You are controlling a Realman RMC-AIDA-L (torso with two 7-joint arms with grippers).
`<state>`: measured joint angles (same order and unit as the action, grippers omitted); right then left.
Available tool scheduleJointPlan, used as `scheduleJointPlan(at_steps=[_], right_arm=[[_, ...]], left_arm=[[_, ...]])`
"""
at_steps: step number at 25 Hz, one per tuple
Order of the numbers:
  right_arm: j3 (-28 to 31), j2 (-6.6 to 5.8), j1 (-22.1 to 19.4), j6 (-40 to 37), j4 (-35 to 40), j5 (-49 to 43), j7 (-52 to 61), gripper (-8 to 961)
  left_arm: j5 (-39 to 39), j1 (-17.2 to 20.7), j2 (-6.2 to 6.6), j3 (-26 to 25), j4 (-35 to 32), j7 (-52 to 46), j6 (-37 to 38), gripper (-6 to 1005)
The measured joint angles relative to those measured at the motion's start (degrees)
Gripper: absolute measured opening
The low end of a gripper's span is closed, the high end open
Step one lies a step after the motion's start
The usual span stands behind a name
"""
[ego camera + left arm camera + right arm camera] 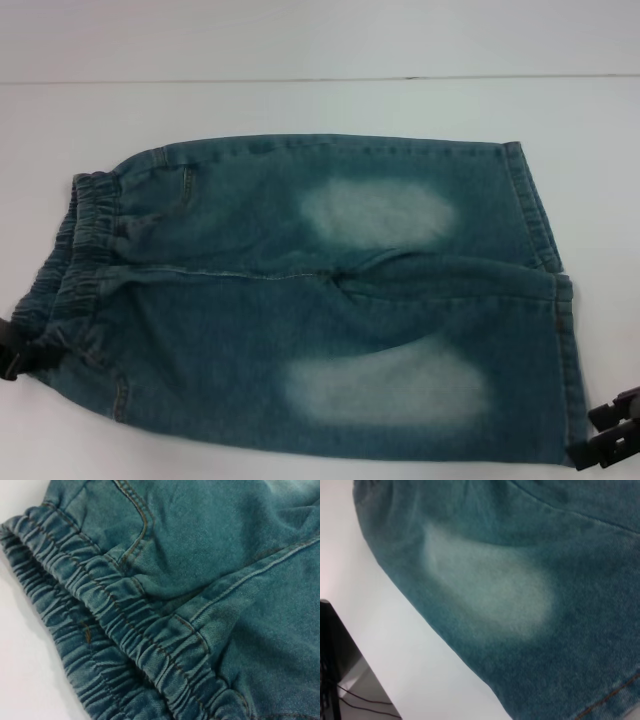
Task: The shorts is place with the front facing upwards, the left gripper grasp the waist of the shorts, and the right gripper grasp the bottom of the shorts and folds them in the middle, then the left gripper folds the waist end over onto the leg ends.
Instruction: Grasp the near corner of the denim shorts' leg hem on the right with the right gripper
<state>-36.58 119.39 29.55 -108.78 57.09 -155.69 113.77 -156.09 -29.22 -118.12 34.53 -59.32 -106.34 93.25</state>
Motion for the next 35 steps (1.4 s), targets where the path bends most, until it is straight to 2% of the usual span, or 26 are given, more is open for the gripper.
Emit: scheduleJointPlan(at_steps=[3, 21, 26, 35], right_arm=[[-2.2, 0.06, 0.0, 1.0, -1.1, 0.1, 0.7, 915], [-2.8, -0.13, 2.0, 2.8, -6.5, 1.7, -1.1, 914], [-3.0, -0.14, 1.9, 3.7, -6.3, 1.6, -1.2, 842], [-3.2, -0.53, 1.7, 4.3, -6.4, 1.6, -1.8, 493]], left_arm=[[0.0, 0.1, 0.0, 0.0, 0.0, 0.0, 0.0, 70], [0.0, 0.4, -0.09, 0.0, 0.1, 0.0, -0.5, 71], [0.0, 0.4, -0.12, 0.0, 0.1, 0.1, -0.6, 71], [0.0, 0.5, -0.36, -0.1, 0.1, 0.0, -0.5, 71]])
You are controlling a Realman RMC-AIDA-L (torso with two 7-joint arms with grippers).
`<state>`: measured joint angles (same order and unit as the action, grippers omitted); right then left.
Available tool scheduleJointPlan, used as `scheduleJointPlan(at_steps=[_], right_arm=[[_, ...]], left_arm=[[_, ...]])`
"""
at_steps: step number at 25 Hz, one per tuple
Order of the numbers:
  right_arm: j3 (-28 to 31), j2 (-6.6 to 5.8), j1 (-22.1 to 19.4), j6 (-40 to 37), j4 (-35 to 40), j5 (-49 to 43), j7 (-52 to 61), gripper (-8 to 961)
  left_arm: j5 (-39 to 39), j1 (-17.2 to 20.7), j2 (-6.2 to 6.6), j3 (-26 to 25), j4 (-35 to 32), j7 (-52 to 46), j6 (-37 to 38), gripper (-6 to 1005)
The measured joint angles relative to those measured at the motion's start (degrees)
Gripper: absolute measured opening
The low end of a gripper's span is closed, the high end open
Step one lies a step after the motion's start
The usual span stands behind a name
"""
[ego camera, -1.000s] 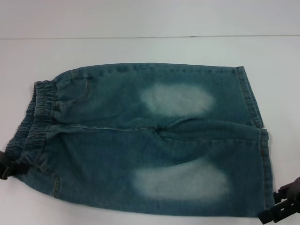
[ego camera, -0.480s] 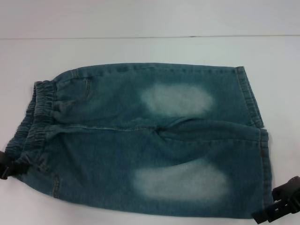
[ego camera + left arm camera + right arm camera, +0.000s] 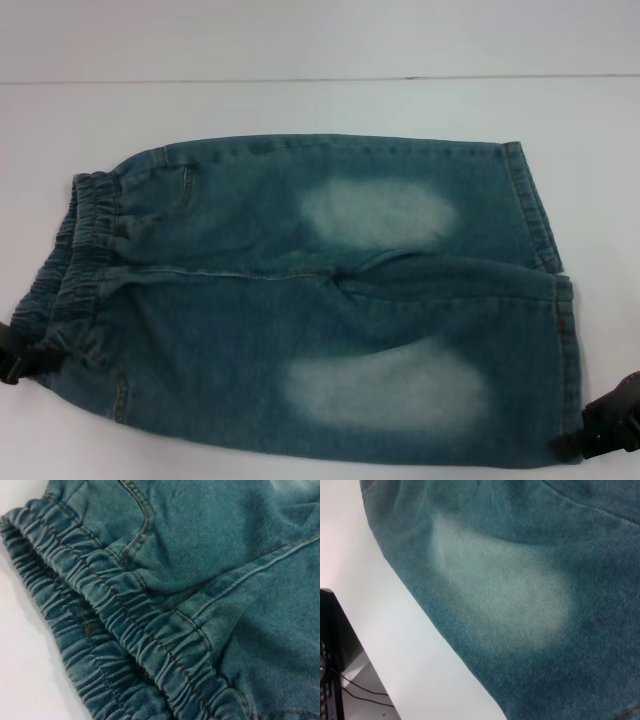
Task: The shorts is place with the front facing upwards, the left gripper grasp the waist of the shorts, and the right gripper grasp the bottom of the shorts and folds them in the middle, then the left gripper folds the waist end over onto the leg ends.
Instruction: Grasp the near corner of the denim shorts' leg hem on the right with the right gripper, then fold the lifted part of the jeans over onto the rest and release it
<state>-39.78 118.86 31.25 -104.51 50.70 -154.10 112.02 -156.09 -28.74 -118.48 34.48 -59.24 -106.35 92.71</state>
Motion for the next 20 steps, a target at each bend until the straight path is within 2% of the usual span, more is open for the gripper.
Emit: scheduleJointPlan(at_steps=[8, 12, 15, 20], right_arm=[[0.1, -0.18, 0.0, -1.5, 0.4, 0.2, -1.7, 275], [0.8, -0.71, -0.1, -1.8, 0.6, 0.5, -2.7, 177], [2.4, -1.53, -0.3, -3.0, 1.1, 2.1, -4.1, 9], [8.8, -3.6, -0.4, -4.4, 1.9, 4.8, -7.5, 7]], left_arm=[[0.0, -0.3, -0.05, -0.2, 0.5, 0.0, 0.0, 70], [0.4, -0.5, -0.08, -0.4, 0.9, -0.2, 0.2, 69], [1.1, -0.9, -0.09, -0.7, 0.9, -1.0, 0.3, 70], [3.5, -2.0, -0.06, -2.4, 0.6, -2.5, 1.0, 69]])
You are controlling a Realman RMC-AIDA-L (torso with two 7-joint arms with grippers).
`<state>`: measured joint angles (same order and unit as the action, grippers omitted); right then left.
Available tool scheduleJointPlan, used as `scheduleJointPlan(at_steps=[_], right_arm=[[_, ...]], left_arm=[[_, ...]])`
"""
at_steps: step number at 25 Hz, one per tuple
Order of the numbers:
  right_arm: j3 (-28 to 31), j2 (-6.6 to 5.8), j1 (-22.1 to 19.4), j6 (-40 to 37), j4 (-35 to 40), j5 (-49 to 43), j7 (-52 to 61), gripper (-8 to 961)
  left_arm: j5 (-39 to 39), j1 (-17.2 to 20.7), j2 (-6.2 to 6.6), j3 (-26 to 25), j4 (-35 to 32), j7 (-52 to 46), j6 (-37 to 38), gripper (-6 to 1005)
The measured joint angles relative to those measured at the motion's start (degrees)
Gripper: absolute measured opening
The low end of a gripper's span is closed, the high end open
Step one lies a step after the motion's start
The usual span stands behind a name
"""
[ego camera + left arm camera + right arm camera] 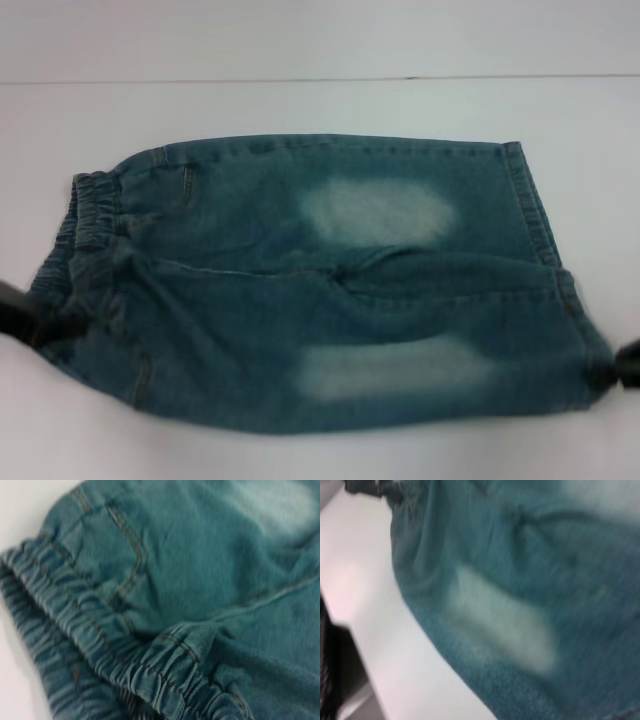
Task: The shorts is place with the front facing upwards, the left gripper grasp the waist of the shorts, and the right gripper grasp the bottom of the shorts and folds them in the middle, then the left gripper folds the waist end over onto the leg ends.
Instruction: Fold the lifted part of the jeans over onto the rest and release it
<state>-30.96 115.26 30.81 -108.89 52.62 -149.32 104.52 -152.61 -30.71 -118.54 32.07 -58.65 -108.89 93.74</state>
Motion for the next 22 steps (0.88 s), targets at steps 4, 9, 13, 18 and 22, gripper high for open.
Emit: scheduleJointPlan(at_steps=[4, 9, 13, 18, 22], right_arm=[[5.0, -0.54, -0.1, 0.8, 1.6, 5.1, -2.3, 7], [6.9, -0.8, 0.0, 6.2, 1.7, 12.5, -2.4, 8], [7.0, -0.3, 0.1, 10.3, 1.7, 17.1, -2.6, 8], [6.8, -0.09, 0.3, 16.0, 1.2, 22.5, -3.1, 9], [6.7, 0.84, 0.0, 21.9, 1.2, 26.3, -4.9, 9]], left_arm=[[2.8, -1.1, 0.14, -0.2, -0.8, -2.1, 0.1, 69], [6.0, -3.3, 0.59, -1.7, -1.1, -5.6, -1.5, 70], [7.3, -4.9, 0.91, -3.2, -1.2, -7.7, -2.9, 70], [7.7, -6.0, 0.95, -3.3, -1.3, -10.2, -6.3, 69], [9.1, -6.4, 0.55, -3.0, -1.2, -10.7, -8.4, 69]])
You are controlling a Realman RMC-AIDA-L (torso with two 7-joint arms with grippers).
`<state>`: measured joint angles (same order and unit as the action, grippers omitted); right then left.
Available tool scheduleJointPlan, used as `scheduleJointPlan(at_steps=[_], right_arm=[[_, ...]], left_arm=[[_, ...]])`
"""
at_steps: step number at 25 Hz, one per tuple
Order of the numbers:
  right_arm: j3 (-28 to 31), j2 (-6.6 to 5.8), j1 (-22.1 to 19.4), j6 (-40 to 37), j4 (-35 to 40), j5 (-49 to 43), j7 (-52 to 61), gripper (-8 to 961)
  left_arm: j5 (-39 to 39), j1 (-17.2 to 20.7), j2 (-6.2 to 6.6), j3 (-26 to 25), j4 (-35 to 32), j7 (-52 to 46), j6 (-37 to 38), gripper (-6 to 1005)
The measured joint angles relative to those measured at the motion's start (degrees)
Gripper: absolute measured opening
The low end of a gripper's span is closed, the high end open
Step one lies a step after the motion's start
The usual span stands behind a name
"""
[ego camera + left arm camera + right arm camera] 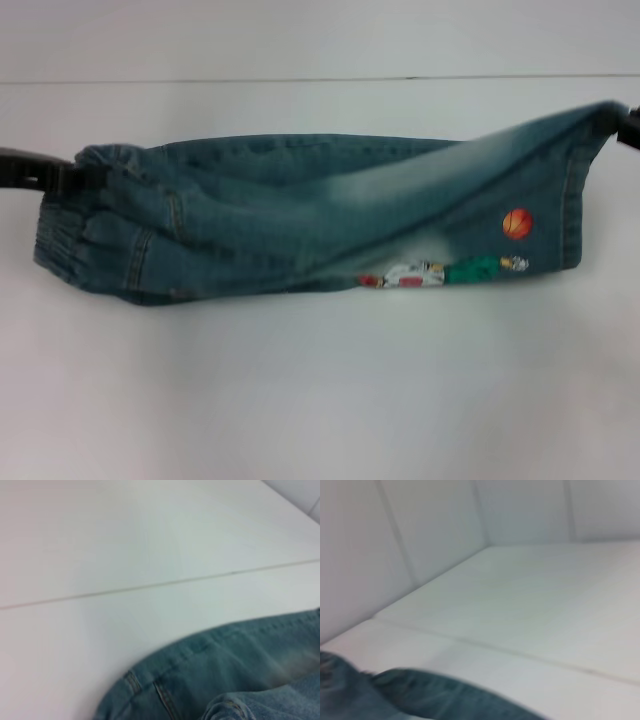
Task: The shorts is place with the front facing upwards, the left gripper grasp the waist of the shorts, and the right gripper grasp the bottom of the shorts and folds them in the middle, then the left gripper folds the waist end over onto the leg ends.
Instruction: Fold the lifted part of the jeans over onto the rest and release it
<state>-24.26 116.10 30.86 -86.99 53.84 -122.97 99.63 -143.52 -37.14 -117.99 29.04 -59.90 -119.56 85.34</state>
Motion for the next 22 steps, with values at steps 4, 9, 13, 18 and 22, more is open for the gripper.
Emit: scheduleJointPlan(at_steps=[4, 9, 13, 18, 22], right_arm=[[-0.3, 1.16, 0.4, 6.5, -0.7, 0.6, -1.9, 8], [-2.5, 2.02, 1.4, 15.2, -3.7, 0.6, -4.3, 7], [-5.3, 2.55, 2.4, 22.2, -6.8, 0.7, -6.0, 8], [-6.9, 3.36, 4.1, 27.7, -10.7, 0.9, -10.3, 9], [-6.9, 3.4, 5.8, 31.3, -13.9, 1.1, -12.5, 9]], left_arm=[[0.8, -0.3, -0.28, 0.1, 0.7, -1.6, -3.5, 70], [0.9, -0.6, -0.69, 0.3, 1.7, -3.6, -8.2, 69], [1.0, -1.5, -1.05, 0.4, 4.0, -3.8, -11.1, 69], [1.4, -1.8, -2.45, 1.5, 4.9, -3.4, -14.6, 69], [1.6, -1.6, -3.54, 3.9, 4.6, -3.3, -17.3, 70]])
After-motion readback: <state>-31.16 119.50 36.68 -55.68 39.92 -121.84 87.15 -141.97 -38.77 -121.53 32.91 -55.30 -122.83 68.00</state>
